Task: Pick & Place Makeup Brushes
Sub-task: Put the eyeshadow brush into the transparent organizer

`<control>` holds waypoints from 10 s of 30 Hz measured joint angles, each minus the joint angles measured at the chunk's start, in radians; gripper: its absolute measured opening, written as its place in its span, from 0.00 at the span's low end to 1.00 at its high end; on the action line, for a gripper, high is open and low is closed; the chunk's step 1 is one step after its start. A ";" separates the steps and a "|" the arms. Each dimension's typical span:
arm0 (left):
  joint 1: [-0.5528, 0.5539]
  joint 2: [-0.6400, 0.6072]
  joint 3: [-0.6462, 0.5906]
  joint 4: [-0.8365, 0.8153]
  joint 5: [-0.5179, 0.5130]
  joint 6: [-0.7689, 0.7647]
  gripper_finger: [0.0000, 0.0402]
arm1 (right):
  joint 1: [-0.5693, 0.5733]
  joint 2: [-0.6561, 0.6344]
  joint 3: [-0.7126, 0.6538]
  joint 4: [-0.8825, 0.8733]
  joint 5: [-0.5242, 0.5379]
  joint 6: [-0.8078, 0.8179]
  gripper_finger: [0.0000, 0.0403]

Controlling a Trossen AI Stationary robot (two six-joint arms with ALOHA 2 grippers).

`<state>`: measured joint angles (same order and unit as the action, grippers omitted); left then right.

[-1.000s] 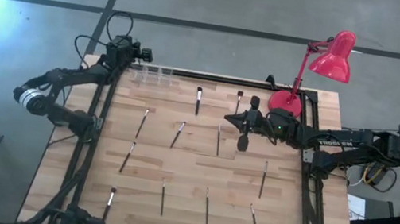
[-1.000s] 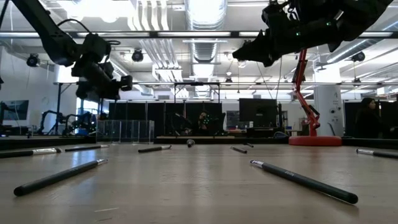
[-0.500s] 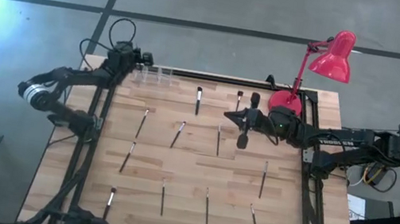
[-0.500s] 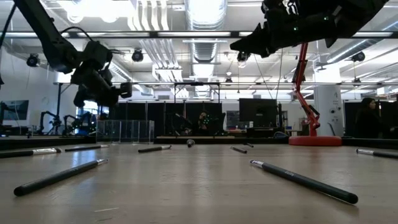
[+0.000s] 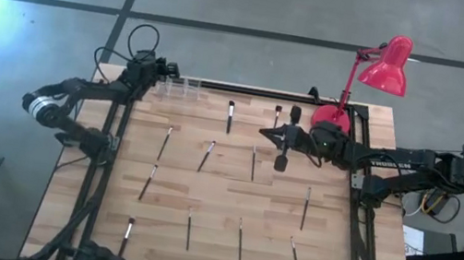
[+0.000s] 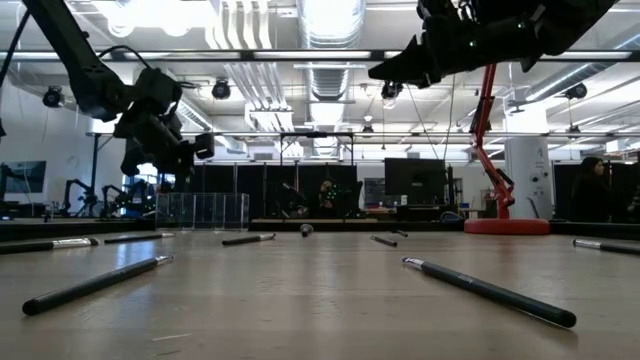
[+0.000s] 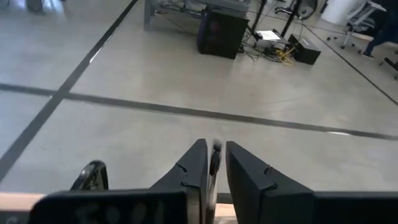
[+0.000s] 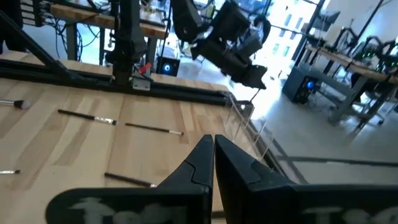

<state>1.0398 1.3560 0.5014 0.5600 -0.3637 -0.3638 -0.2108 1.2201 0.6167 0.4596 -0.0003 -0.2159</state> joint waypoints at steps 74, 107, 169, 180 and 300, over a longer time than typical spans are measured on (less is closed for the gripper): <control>-1.529 0.435 0.613 -1.103 0.005 -1.031 0.26 | 0.220 0.001 -0.427 0.283 0.195 0.339 0.02; -1.532 0.460 0.575 -1.158 0.033 -1.145 0.17 | 0.227 0.001 -0.426 0.278 0.210 0.367 0.02; -1.580 0.210 0.132 0.095 -0.534 -0.136 0.00 | 0.422 0.487 -0.040 0.463 0.021 0.335 0.39; -1.579 0.210 0.134 0.111 -0.531 -0.117 0.00 | 0.417 0.699 0.122 0.468 0.035 0.322 0.48; -0.244 -0.285 0.160 -0.488 -0.355 0.077 0.02 | 0.356 0.486 -0.045 0.340 0.186 0.313 0.02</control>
<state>0.7956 1.0710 0.6613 0.0716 -0.7189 -0.2869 0.1455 1.7061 0.5713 0.7998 0.1856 0.0974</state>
